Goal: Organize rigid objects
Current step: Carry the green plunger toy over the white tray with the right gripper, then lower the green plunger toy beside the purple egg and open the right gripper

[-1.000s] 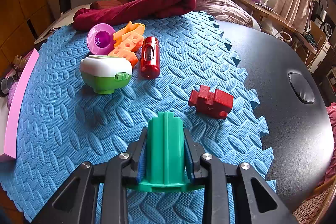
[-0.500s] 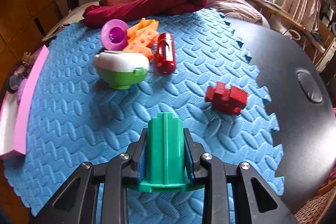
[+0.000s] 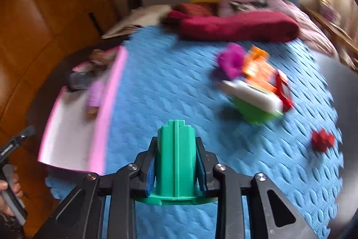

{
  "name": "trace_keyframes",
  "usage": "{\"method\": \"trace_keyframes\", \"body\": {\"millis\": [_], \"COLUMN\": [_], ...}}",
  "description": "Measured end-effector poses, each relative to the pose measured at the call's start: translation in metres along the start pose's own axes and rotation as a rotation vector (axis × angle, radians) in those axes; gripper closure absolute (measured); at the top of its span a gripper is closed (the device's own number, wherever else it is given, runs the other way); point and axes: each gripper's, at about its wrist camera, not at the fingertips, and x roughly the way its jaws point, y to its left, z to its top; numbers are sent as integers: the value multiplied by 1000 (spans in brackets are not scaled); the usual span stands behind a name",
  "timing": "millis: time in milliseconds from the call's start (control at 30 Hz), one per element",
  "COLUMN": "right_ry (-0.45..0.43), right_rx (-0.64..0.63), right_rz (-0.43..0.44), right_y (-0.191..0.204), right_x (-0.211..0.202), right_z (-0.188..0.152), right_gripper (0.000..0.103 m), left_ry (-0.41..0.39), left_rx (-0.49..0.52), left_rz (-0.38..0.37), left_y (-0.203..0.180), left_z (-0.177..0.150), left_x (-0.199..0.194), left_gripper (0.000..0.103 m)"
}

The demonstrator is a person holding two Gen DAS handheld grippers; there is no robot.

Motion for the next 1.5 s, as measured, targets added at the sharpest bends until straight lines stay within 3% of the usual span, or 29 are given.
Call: {"method": "trace_keyframes", "body": {"millis": [233, 400, 533, 633, 800, 1100, 1500], "right_ry": [35, 87, 102, 131, 139, 64, -47], "right_rx": [-244, -346, -442, -450, -403, -381, -311], "right_rz": [157, 167, 100, 33, 23, 75, 44], "right_y": [112, 161, 184, 186, 178, 175, 156], "right_x": [36, 77, 111, 138, 150, 129, 83], "right_z": [31, 50, 54, 56, 59, 59, 53], "right_gripper": [74, 74, 74, 74, 70, 60, 60], "left_ry": [-10, -15, -10, -6, -2, -2, -18], "left_rx": [-14, -26, -39, -38, -30, -28, 2], "left_rz": [1, 12, 18, 20, 26, 25, 9], "left_y": [9, 17, 22, 23, 22, 21, 9], "left_z": [3, 4, 4, 3, 2, 1, 0], "left_x": [-4, -5, -3, -2, 0, -1, -10], "left_gripper": [14, 14, 14, 14, 14, 14, 14]}}
